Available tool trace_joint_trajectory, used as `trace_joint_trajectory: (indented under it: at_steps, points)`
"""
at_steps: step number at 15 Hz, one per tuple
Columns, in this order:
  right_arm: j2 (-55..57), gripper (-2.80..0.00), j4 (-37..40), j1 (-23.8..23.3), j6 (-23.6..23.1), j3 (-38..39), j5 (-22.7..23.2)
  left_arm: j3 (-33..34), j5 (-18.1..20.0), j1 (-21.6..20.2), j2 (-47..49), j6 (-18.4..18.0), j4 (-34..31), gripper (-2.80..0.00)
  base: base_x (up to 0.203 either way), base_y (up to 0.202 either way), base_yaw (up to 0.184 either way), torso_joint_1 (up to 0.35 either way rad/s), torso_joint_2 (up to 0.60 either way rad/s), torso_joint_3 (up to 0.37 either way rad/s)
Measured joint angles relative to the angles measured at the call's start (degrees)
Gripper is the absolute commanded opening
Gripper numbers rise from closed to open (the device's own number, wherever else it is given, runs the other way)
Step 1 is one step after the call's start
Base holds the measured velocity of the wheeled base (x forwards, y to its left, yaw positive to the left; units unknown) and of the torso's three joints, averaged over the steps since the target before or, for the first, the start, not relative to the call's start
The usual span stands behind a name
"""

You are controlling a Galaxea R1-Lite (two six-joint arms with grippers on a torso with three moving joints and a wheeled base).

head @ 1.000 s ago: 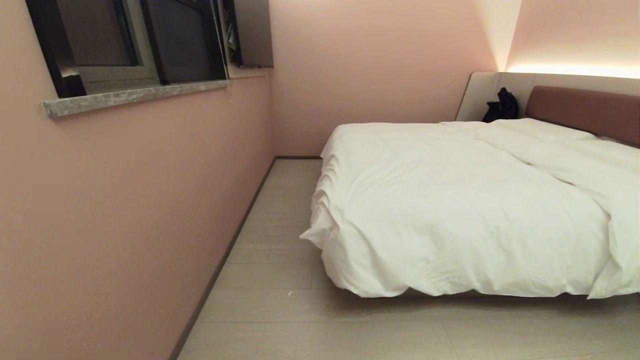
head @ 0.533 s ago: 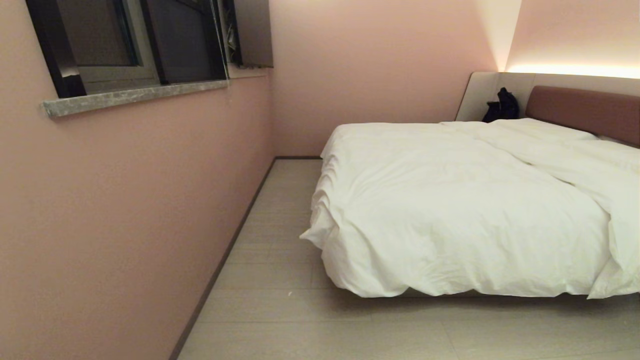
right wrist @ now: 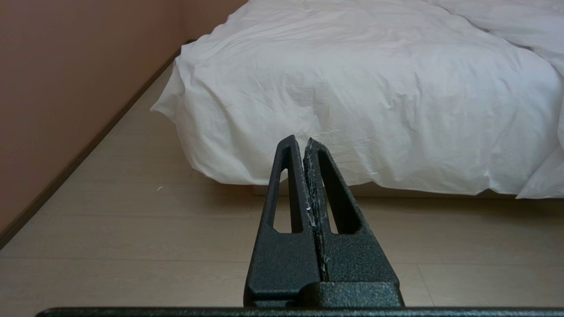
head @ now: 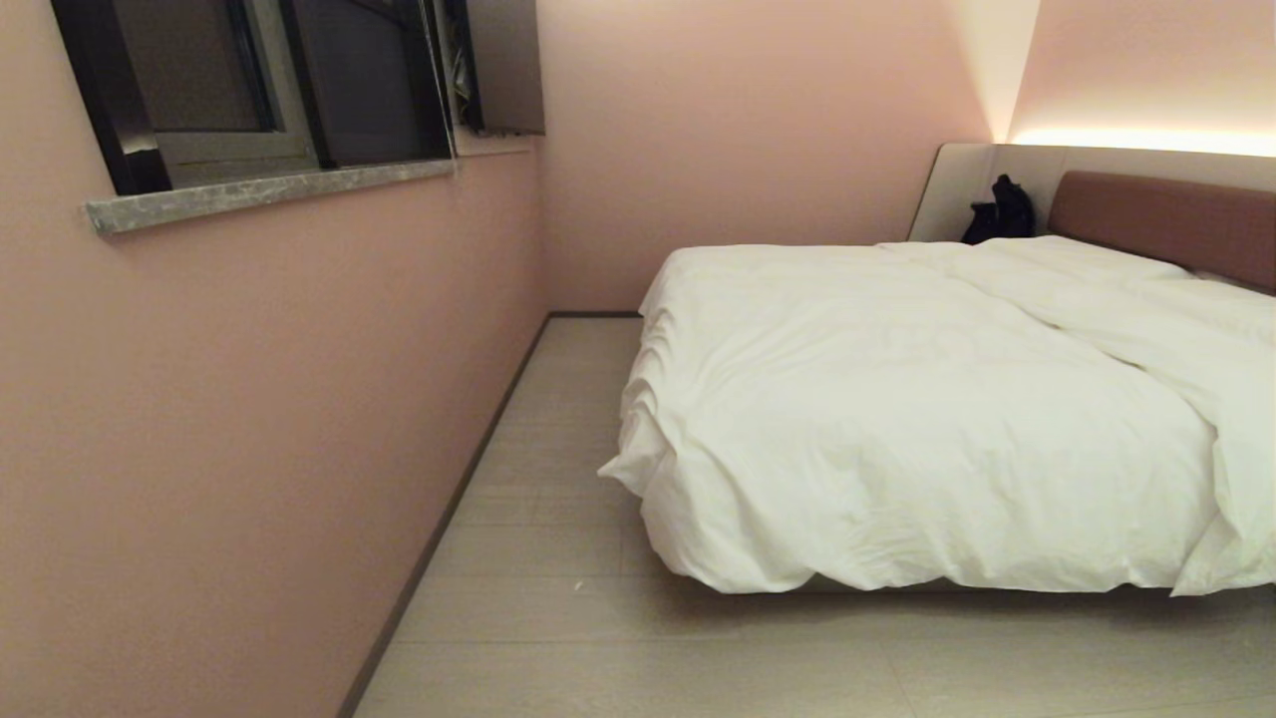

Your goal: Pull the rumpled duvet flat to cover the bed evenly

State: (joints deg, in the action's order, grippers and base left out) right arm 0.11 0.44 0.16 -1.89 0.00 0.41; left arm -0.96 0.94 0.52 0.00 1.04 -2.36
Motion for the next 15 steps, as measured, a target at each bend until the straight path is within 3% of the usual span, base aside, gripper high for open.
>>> trace_joint_trajectory:
  at_steps: [15]
  points:
    - [0.00, -2.80, -0.03, 0.00, -0.01, 0.00, 0.10, 0.00, 0.01, 0.00, 0.00, -0.03, 0.00, -2.80, 0.000, 0.000, 0.000, 0.000, 0.00, 0.000]
